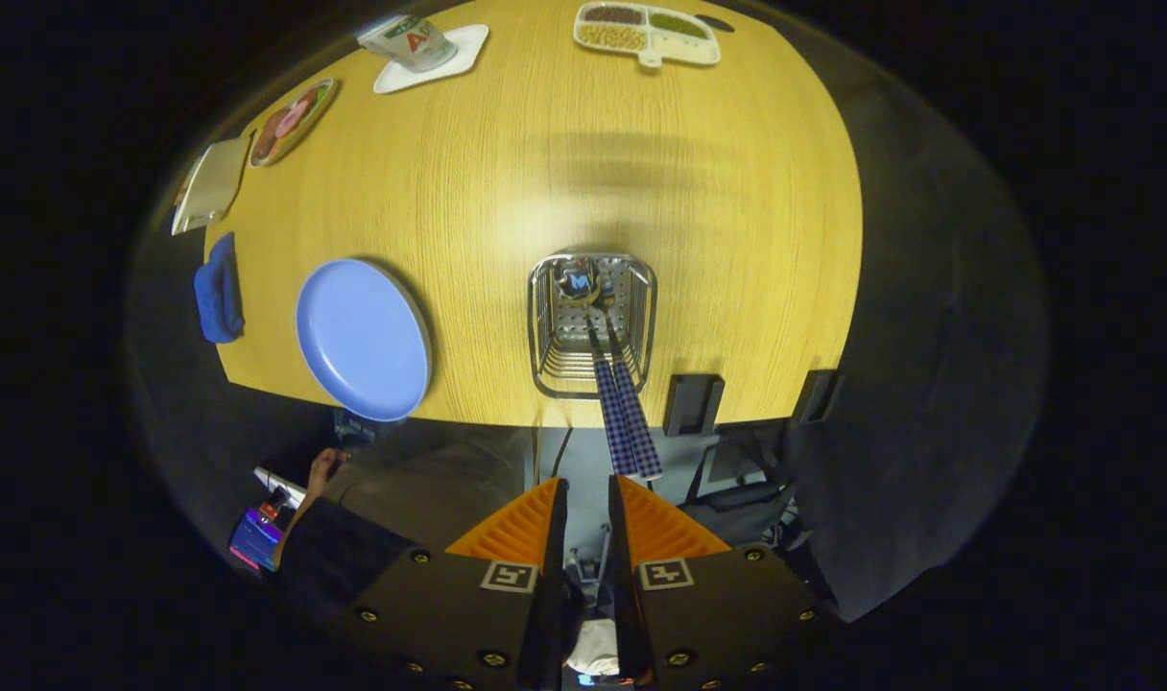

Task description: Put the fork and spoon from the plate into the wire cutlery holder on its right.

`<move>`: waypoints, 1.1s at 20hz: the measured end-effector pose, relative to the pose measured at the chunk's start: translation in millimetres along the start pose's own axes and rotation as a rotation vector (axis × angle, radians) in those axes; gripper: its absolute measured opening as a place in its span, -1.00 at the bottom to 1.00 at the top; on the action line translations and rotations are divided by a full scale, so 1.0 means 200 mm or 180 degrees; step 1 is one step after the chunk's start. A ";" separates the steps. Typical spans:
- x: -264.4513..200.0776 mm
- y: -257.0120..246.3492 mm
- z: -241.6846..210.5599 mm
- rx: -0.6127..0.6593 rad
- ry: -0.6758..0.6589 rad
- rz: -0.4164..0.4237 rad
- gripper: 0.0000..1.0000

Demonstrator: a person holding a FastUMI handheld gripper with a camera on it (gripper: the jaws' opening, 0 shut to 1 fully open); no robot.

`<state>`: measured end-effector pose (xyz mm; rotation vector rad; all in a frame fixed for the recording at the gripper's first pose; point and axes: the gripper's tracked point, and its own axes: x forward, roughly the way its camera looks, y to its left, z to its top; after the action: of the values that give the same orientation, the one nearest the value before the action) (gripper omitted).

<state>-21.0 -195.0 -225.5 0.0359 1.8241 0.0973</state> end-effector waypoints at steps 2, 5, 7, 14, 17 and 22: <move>-0.06 0.13 0.06 0.0039 -0.0633 0.0074 -0.52; -0.23 0.34 0.12 -0.0094 -0.1681 0.0007 -0.52; -0.42 0.56 0.15 -0.0218 -0.2556 -0.0068 -0.51; -0.87 0.97 0.07 -0.0288 -0.4891 -0.0532 -0.52; -0.98 1.02 0.01 -0.0202 -0.5445 -0.0708 -0.52; -1.04 1.11 -0.03 -0.0286 -0.5987 -0.0830 -0.16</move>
<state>20.9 10.5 -4.0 -0.1376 -0.0646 -0.0515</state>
